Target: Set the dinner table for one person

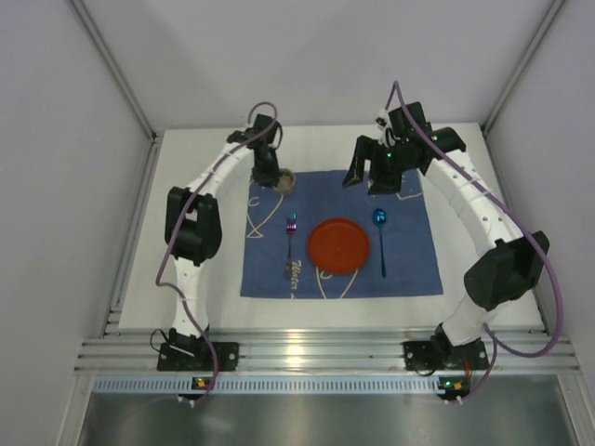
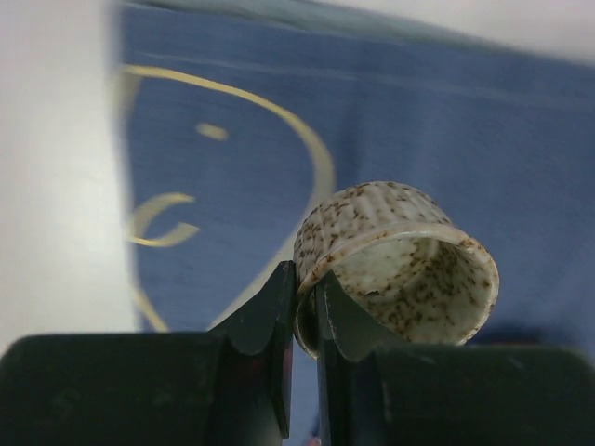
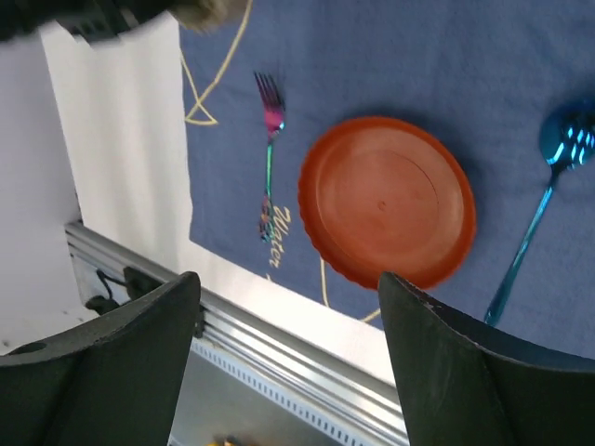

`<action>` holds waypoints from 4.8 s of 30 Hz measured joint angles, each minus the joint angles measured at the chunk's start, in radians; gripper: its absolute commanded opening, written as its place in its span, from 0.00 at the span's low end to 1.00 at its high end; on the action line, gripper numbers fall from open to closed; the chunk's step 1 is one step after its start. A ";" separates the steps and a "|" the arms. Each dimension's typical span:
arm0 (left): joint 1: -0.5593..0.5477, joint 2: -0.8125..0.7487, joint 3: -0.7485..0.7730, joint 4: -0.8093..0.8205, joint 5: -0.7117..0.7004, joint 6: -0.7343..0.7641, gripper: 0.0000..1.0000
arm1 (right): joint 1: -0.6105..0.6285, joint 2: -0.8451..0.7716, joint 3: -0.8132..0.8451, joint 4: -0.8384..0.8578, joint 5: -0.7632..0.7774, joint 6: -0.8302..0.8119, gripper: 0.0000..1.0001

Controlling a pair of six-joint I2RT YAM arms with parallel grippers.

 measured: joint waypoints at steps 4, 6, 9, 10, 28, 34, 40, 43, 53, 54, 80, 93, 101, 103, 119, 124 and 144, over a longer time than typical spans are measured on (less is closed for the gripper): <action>-0.180 -0.029 0.038 -0.014 0.051 0.000 0.00 | 0.025 0.145 0.172 0.065 -0.018 0.030 0.76; -0.233 -0.041 0.051 -0.028 0.071 0.000 0.00 | 0.048 0.212 0.225 0.092 -0.009 0.040 0.74; -0.269 -0.071 0.051 -0.054 0.098 -0.001 0.00 | 0.075 0.264 0.229 0.105 0.019 0.057 0.68; -0.274 -0.082 0.051 -0.061 0.105 -0.002 0.00 | 0.081 0.278 0.225 0.104 0.034 0.066 0.67; -0.298 -0.214 -0.010 -0.082 0.125 0.000 0.94 | 0.106 0.299 0.114 0.095 0.164 0.079 0.00; -0.283 -0.248 -0.012 -0.081 0.123 -0.006 0.98 | 0.048 0.365 0.132 0.066 0.229 0.048 0.00; -0.191 -0.336 -0.119 -0.072 0.123 -0.008 0.98 | -0.133 0.426 0.175 0.052 0.257 0.016 0.00; -0.139 -0.389 -0.198 -0.074 0.117 -0.008 0.98 | -0.227 0.502 0.257 0.053 0.272 -0.001 0.00; -0.128 -0.410 -0.261 -0.081 0.118 -0.012 0.98 | -0.306 0.712 0.356 0.076 0.254 -0.014 0.00; -0.127 -0.409 -0.259 -0.082 0.119 -0.012 0.98 | -0.304 0.714 0.357 0.079 0.247 -0.015 0.00; 0.036 -0.259 -0.175 -0.079 0.146 0.042 0.98 | -0.346 0.624 0.205 0.124 0.304 -0.030 0.60; 0.032 -0.246 -0.168 -0.077 0.176 0.049 0.98 | -0.312 0.646 0.353 0.124 0.201 -0.051 0.60; 0.032 -0.246 -0.168 -0.076 0.176 0.060 0.98 | -0.300 0.608 0.225 0.092 0.281 -0.050 0.61; 0.032 -0.246 -0.168 -0.076 0.176 0.064 0.98 | -0.300 0.573 0.167 0.072 0.315 -0.049 0.62; 0.047 -0.365 -0.289 0.086 0.067 0.110 0.99 | -0.235 -0.195 -0.138 0.335 0.307 -0.119 0.92; 0.048 -0.621 -0.758 0.497 -0.086 0.204 0.92 | -0.231 -0.450 -0.605 0.564 0.359 -0.005 0.98; 0.190 -0.882 -1.582 1.276 -0.106 0.386 0.92 | -0.223 -0.621 -0.890 0.756 0.354 -0.005 1.00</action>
